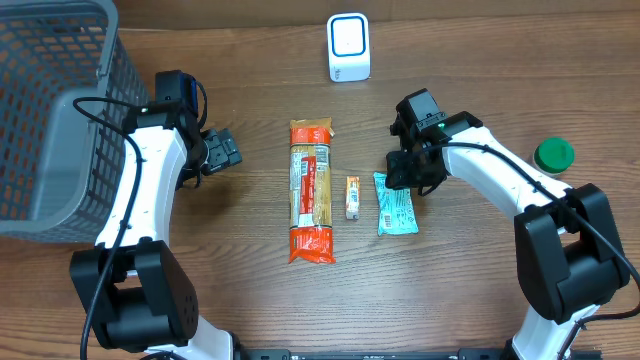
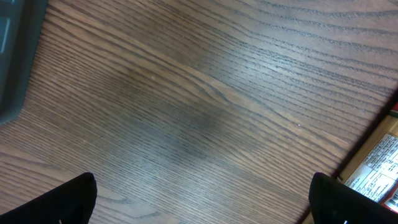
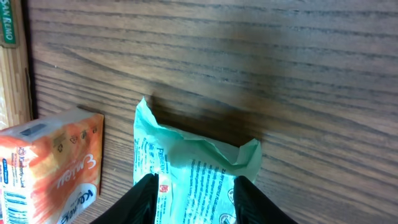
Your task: Scan the item barcode
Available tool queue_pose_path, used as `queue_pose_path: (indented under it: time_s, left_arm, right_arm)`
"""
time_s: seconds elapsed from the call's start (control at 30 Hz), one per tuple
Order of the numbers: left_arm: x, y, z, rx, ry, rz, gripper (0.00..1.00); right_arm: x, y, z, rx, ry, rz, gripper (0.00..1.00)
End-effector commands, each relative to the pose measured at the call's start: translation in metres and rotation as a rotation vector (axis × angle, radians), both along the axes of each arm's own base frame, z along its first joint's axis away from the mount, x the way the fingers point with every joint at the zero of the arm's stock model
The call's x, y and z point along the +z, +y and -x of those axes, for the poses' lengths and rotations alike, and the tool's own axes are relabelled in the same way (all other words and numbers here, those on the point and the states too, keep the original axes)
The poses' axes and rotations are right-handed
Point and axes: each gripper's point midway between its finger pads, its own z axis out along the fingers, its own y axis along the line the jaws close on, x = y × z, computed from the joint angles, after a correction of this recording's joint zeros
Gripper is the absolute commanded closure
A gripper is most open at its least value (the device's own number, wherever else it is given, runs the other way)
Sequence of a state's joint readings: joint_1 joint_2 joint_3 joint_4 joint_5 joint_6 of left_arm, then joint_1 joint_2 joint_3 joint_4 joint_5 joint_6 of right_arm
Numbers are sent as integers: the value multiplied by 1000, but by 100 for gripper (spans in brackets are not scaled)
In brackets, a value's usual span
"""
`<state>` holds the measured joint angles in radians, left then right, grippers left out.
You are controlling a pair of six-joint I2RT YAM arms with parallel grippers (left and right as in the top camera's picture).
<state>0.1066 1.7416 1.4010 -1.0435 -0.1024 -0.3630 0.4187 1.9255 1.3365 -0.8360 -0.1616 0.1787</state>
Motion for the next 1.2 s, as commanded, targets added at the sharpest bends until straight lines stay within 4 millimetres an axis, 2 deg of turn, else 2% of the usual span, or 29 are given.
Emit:
queue_pose_path:
  time_s: [0.0, 0.33, 0.53, 0.7, 0.77, 0.9, 1.07, 1.17]
  left_arm:
    - [3, 1, -2, -12, -9, -12, 0]
    - [3, 1, -2, -12, -9, -12, 0]
    - [3, 1, -2, -12, -9, -12, 0]
    - [3, 1, -2, -12, -9, -12, 0]
    - [3, 1, -2, -12, -9, -12, 0]
    - [3, 1, -2, -12, -9, -12, 0]
    - [3, 1, -2, -12, -9, -12, 0]
    - [3, 1, -2, -12, -9, -12, 0]
  right_arm:
    - [-2, -3, -2, -7, -4, 11, 61]
    - [-5, -5, 2, -7, 7, 18, 68]
    - [-21, -16, 9, -13, 14, 61, 66]
    - [-25, -24, 12, -20, 16, 106, 70]
    - [-26, -33, 12, -36, 11, 150, 71]
    - [-23, -65, 4, -213, -9, 268, 72]
    - [-12, -82, -6, -267, -33, 263, 71]
    - [5, -88, -15, -296, -45, 240, 70]
